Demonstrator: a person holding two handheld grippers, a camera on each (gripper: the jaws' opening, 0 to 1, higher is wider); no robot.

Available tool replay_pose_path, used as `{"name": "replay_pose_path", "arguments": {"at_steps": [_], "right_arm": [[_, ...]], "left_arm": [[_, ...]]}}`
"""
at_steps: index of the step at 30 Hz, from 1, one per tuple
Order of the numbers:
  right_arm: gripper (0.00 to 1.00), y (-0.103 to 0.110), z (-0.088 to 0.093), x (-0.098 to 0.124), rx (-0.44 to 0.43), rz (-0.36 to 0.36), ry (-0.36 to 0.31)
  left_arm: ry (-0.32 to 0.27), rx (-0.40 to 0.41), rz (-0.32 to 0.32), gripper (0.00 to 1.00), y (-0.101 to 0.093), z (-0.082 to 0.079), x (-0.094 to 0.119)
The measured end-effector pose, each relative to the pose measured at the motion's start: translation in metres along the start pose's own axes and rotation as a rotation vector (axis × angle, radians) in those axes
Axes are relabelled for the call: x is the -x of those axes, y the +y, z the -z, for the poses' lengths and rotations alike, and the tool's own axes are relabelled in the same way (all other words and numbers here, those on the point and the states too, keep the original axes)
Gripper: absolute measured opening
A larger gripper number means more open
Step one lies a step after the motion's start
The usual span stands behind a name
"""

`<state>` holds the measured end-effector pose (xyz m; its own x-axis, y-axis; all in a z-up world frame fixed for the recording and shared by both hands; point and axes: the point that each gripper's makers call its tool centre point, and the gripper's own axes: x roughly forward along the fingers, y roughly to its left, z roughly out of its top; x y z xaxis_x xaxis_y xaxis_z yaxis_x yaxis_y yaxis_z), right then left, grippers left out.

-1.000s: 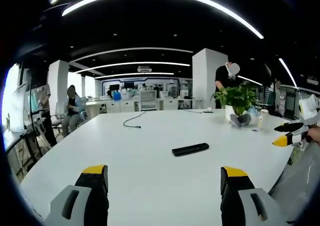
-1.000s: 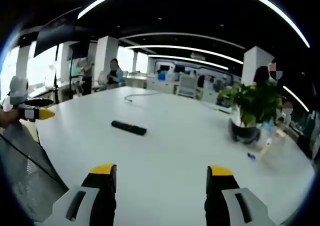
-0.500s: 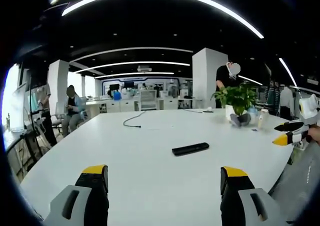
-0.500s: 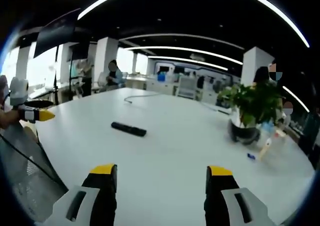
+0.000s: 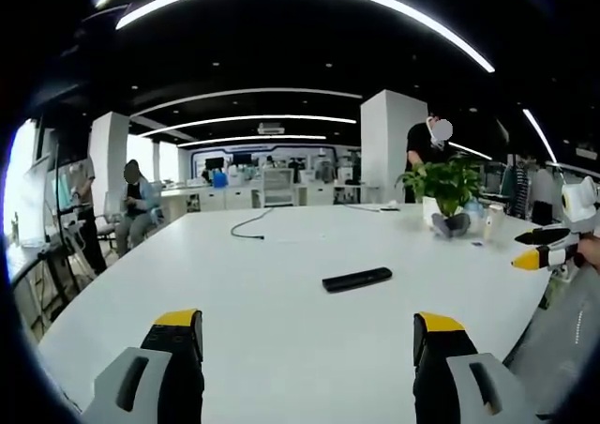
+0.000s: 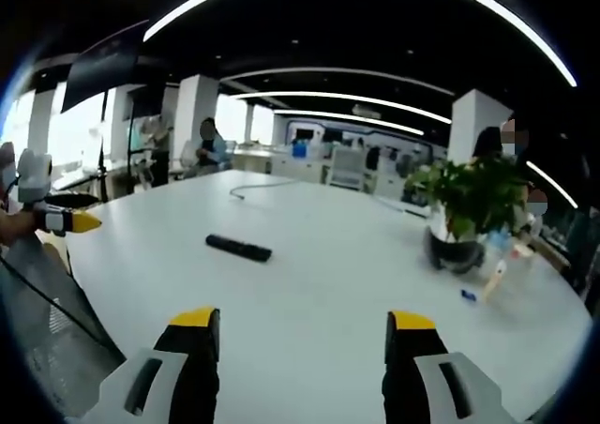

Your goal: Press the specified remote control buttons in sequence, fully releasing each button before pressing the next.

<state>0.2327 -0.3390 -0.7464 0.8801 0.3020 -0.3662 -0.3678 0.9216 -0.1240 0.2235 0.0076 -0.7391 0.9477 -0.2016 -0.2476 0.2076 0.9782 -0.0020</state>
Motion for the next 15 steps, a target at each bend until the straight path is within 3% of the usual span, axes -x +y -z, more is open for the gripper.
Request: {"name": "replay_pose_path", "arguments": {"at_steps": [7, 11, 15], "right_arm": [[0.74, -0.001, -0.006, 0.0, -0.023, -0.002, -0.032], [0.81, -0.002, -0.014, 0.001, -0.039, -0.002, -0.078], [0.82, -0.003, -0.014, 0.001, -0.042, 0.003, -0.08]], "left_arm": [[-0.003, 0.008, -0.005, 0.96, 0.001, -0.001, 0.0], [-0.048, 0.042, -0.01, 0.98, 0.004, -0.008, 0.002], [-0.076, 0.072, -0.004, 1.0, 0.002, -0.013, 0.003]]}}
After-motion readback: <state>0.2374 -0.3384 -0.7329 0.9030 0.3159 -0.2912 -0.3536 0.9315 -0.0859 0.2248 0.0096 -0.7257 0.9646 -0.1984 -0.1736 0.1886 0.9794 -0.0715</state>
